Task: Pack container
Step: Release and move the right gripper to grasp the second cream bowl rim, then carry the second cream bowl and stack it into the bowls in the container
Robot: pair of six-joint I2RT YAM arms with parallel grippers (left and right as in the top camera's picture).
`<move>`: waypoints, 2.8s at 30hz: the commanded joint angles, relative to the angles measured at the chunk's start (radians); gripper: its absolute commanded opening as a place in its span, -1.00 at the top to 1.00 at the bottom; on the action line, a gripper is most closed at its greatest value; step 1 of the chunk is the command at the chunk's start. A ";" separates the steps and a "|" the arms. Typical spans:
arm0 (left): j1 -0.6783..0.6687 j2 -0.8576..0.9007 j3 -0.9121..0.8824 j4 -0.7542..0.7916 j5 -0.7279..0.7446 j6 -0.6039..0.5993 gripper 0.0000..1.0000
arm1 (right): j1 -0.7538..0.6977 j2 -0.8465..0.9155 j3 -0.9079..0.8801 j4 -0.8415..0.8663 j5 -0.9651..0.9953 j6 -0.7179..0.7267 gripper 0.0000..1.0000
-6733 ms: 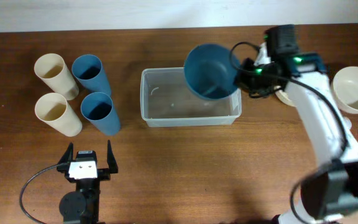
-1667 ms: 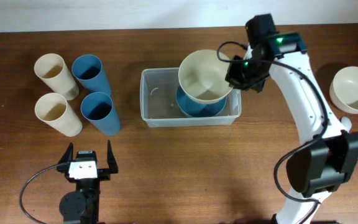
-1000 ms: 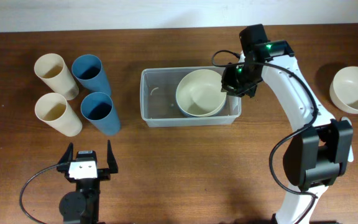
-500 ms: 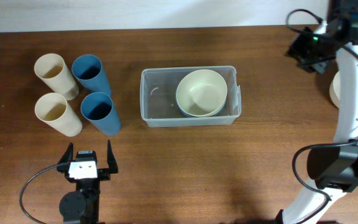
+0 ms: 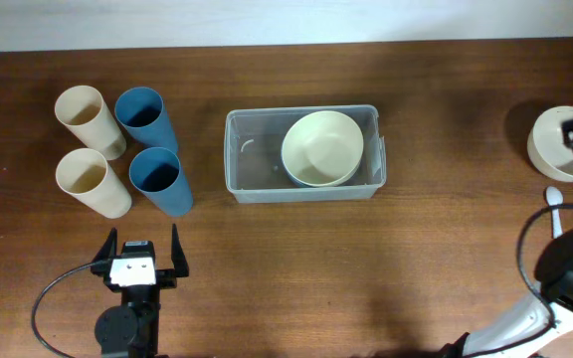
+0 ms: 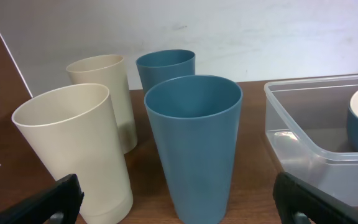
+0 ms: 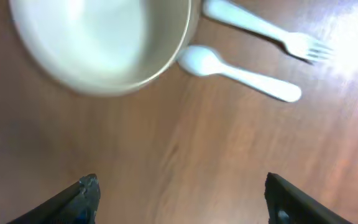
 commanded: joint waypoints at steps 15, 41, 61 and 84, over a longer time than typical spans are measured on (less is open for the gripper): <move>-0.003 -0.006 -0.002 -0.006 0.014 0.019 -1.00 | -0.116 0.039 -0.287 0.407 -0.122 0.020 -0.61; -0.003 -0.006 -0.002 -0.006 0.014 0.019 -0.99 | -0.128 0.146 -0.287 0.518 -0.164 0.005 0.69; -0.003 -0.006 -0.002 -0.006 0.014 0.019 -1.00 | -0.118 0.130 -0.071 0.554 -0.593 -0.100 0.92; -0.003 -0.006 -0.002 -0.006 0.014 0.019 -1.00 | 0.577 0.090 0.500 -0.258 -0.465 -0.387 0.92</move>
